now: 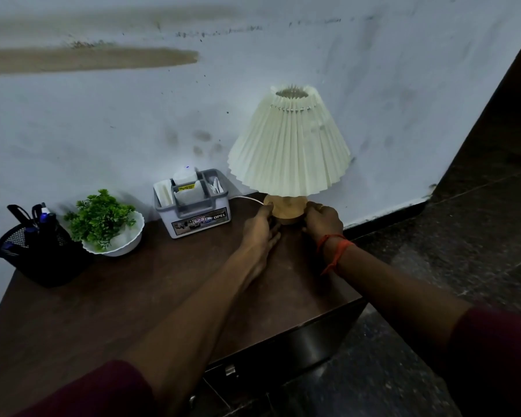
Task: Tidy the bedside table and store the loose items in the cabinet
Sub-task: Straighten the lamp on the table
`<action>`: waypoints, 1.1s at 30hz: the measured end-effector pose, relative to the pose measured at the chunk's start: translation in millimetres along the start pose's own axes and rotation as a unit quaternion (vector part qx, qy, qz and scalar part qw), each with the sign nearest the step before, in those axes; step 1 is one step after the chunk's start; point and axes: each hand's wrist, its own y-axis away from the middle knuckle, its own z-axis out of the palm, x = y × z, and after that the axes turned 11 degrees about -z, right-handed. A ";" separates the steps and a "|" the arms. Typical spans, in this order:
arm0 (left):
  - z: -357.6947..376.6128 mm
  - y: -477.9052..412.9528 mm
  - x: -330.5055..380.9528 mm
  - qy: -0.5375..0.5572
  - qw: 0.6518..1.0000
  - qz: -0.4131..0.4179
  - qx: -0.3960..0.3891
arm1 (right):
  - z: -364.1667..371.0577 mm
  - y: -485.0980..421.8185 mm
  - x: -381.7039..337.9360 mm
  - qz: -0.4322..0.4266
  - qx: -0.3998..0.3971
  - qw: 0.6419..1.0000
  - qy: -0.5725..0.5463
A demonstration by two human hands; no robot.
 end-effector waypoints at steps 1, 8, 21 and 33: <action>0.1 -0.9 -0.5 0.000 1.000 0.001 0.002 | -0.4 -0.3 -0.3 -0.003 0.002 1.000 0.002; 1.1 -7.5 -5.0 -0.016 1.000 0.002 0.016 | -1.9 -2.7 3.0 -0.018 0.005 1.000 0.020; 0.6 -28.7 10.1 -0.133 0.982 0.044 0.127 | -10.2 -13.5 0.6 -0.066 -0.052 0.987 0.138; 2.5 -13.1 -3.6 -0.121 0.980 0.055 0.149 | -22.2 0.1 8.3 -0.090 -0.028 0.983 0.160</action>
